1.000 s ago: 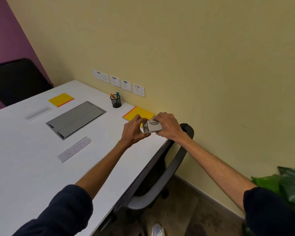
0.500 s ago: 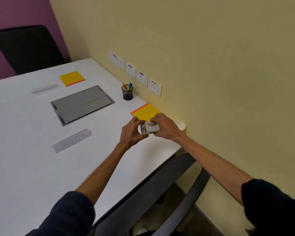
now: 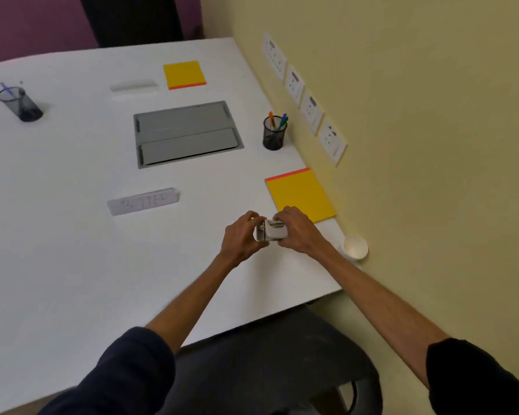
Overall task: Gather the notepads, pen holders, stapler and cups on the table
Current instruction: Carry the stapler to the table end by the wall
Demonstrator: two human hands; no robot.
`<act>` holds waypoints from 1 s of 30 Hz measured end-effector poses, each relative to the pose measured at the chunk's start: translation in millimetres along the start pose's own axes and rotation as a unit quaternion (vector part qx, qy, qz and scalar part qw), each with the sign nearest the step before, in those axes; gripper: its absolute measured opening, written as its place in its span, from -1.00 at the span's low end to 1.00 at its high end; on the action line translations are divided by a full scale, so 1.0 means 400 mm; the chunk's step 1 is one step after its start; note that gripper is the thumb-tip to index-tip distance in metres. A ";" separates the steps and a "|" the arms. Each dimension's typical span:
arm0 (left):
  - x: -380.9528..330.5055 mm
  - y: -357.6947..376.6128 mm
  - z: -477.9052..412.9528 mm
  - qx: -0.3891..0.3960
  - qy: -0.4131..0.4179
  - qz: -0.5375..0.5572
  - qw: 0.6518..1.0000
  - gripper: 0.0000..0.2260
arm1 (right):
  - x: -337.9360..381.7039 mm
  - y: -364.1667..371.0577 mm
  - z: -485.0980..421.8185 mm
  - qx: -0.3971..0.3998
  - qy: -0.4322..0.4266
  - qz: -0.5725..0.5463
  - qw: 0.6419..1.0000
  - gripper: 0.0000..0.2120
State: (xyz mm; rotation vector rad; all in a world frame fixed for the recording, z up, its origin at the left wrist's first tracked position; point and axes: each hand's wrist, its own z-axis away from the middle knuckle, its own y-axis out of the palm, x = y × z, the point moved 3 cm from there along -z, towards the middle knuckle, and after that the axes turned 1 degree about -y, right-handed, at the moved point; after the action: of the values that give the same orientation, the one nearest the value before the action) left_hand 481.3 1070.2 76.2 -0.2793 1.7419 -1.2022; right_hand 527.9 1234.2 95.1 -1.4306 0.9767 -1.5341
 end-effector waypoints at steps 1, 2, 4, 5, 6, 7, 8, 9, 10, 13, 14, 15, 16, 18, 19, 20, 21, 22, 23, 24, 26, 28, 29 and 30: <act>0.001 0.015 -0.016 0.004 -0.013 -0.002 1.000 -0.47 | -0.020 0.004 -0.024 0.019 -0.007 0.001 1.000 -0.47; -0.001 0.031 -0.034 0.008 -0.020 -0.007 1.000 -0.48 | -0.040 0.008 -0.046 0.033 -0.015 0.003 0.999 -0.47; -0.007 0.060 -0.076 0.012 -0.031 -0.014 0.999 -0.48 | -0.083 0.009 -0.092 0.047 -0.031 0.002 0.998 -0.48; -0.010 0.072 -0.099 0.011 -0.038 -0.016 0.999 -0.48 | -0.104 0.008 -0.114 0.048 -0.042 0.002 0.998 -0.48; -0.014 0.081 -0.121 0.008 -0.047 -0.018 0.999 -0.48 | -0.125 0.006 -0.135 0.048 -0.054 0.005 0.997 -0.48; -0.015 0.089 -0.142 0.006 -0.057 -0.020 0.998 -0.47 | -0.144 0.005 -0.154 0.049 -0.064 0.007 0.997 -0.47; -0.016 0.095 -0.164 0.003 -0.065 -0.021 0.998 -0.47 | -0.161 0.002 -0.174 0.053 -0.073 0.006 0.996 -0.47; -0.014 0.101 -0.187 0.002 -0.071 -0.022 0.997 -0.46 | -0.178 0.000 -0.195 0.058 -0.082 0.004 0.995 -0.46; -0.013 0.107 -0.211 0.001 -0.076 -0.023 0.997 -0.46 | -0.195 -0.001 -0.217 0.064 -0.087 0.002 0.994 -0.46; -0.006 0.123 -0.279 -0.010 -0.096 -0.011 0.995 -0.46 | -0.232 -0.006 -0.293 0.094 -0.089 0.012 0.991 -0.43; -0.001 0.125 -0.299 -0.017 -0.107 -0.001 0.994 -0.45 | -0.240 -0.009 -0.321 0.104 -0.088 0.020 0.990 -0.42; 0.005 0.127 -0.317 -0.025 -0.120 0.011 0.992 -0.41 | -0.248 -0.013 -0.350 0.112 -0.089 0.026 0.989 -0.42; 0.014 0.128 -0.332 -0.032 -0.133 0.021 0.990 -0.36 | -0.256 -0.019 -0.380 0.118 -0.090 0.032 0.988 -0.42; 0.039 0.133 -0.353 -0.047 -0.159 0.024 0.986 -0.28 | -0.275 -0.036 -0.443 0.125 -0.096 0.044 0.987 -0.38; 0.058 0.138 -0.359 -0.055 -0.173 0.022 0.983 -0.25 | -0.289 -0.045 -0.475 0.126 -0.097 0.049 0.986 -0.35; 0.079 0.146 -0.361 -0.062 -0.187 0.020 0.980 -0.23 | -0.304 -0.054 -0.506 0.125 -0.096 0.054 0.986 -0.33; 0.102 0.157 -0.360 -0.069 -0.200 0.012 0.977 -0.23 | -0.320 -0.060 -0.538 0.122 -0.091 0.059 0.987 -0.32; 0.126 0.170 -0.357 -0.075 -0.213 -0.006 0.974 -0.24 | -0.335 -0.065 -0.568 0.121 -0.086 0.062 0.987 -0.31; 0.148 0.184 -0.351 -0.081 -0.223 -0.030 0.971 -0.25 | -0.349 -0.066 -0.595 0.121 -0.080 0.063 0.987 -0.32; 0.170 0.199 -0.344 -0.088 -0.231 -0.052 0.968 -0.27 | -0.359 -0.065 -0.621 0.118 -0.076 0.062 0.988 -0.33; 0.209 0.227 -0.331 -0.097 -0.243 -0.076 0.962 -0.29 | -0.373 -0.054 -0.667 0.113 -0.072 0.063 0.989 -0.38; 0.243 0.248 -0.326 -0.084 -0.246 -0.086 0.962 -0.28 | -0.384 -0.038 -0.702 0.112 -0.069 0.074 0.989 -0.43; 0.260 0.257 -0.325 -0.072 -0.246 -0.089 0.963 -0.27 | -0.391 -0.027 -0.716 0.116 -0.067 0.078 0.988 -0.44; 0.277 0.265 -0.325 -0.061 -0.246 -0.094 0.963 -0.26 | -0.397 -0.017 -0.727 0.121 -0.064 0.082 0.987 -0.43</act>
State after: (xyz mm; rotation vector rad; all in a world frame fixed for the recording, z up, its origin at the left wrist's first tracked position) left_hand 353.9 1128.2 -67.8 -0.7659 1.3710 -1.0463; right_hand 243.1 1387.9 24.1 -1.2303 0.7818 -1.3701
